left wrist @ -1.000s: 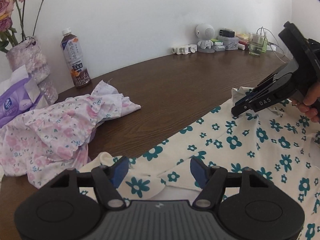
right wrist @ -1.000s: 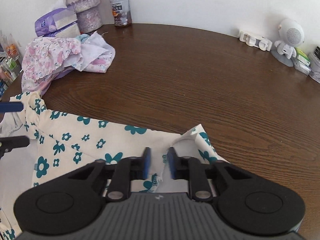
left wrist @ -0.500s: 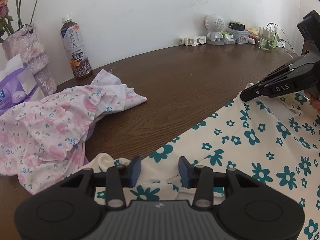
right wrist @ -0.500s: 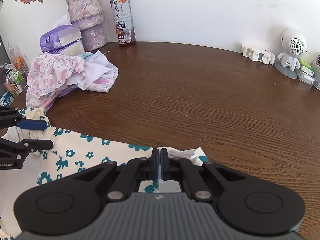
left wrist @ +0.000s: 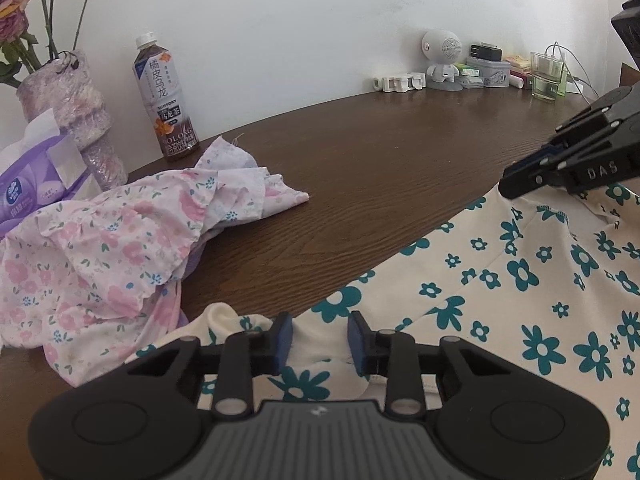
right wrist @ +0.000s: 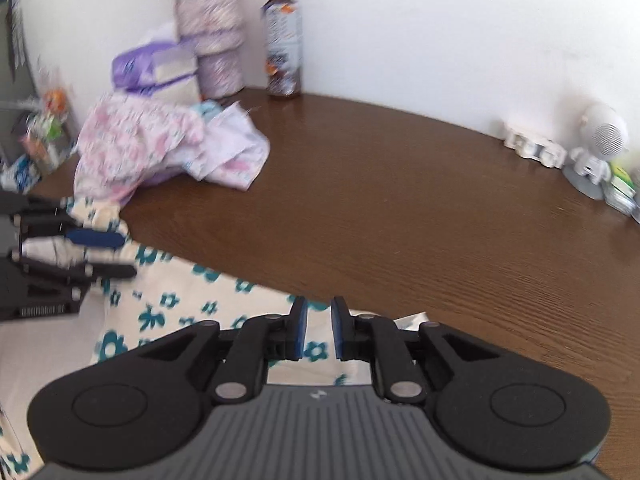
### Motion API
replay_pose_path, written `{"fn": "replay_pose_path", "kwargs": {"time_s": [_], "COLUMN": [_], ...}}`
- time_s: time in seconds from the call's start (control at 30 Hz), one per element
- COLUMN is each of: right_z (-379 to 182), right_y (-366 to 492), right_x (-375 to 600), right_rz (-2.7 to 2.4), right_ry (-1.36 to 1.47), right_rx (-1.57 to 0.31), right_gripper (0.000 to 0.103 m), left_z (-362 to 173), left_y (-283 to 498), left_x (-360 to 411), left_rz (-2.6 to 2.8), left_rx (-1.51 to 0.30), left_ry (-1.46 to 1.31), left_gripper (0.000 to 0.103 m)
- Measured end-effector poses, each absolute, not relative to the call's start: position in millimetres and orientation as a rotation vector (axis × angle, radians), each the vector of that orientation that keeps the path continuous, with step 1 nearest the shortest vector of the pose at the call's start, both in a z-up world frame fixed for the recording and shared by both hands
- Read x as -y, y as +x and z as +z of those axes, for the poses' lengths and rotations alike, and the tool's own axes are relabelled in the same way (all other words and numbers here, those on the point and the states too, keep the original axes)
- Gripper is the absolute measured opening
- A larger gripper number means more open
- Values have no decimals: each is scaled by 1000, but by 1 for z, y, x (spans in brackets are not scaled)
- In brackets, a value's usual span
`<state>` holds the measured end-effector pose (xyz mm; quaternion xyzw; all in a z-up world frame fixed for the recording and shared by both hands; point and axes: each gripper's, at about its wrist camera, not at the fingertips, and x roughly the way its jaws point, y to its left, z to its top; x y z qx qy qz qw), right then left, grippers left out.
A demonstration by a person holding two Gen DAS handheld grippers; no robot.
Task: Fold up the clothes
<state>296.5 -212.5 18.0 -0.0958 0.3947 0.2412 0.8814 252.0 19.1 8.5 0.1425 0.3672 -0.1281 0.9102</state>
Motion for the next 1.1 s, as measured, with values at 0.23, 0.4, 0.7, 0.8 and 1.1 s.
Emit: {"fn": "replay_pose_path", "kwargs": {"time_s": [0.23,0.4,0.7,0.8,1.1], "right_z": [0,7,4,1,43], "right_y": [303,297,268,271,249], "right_x": [200,203,196,194,182], "right_rz": [469,496,542,541,627], "right_ry": [-249,-190,-263,-263,-274], "right_rx": [-831,-822,-839,-828,-804], "right_gripper": [12,13,13,13,28], "left_z": [18,24,7,14,63], "left_y": [246,246,265,262,216], "left_x": [-22,-11,2,-6,-100], "left_rz": [-293,-344,-350,-359,-197], "left_rx": [-733,-734,-784,-780,-699], "left_ry": [240,207,198,159,160], "left_gripper": [28,28,27,27,44]}}
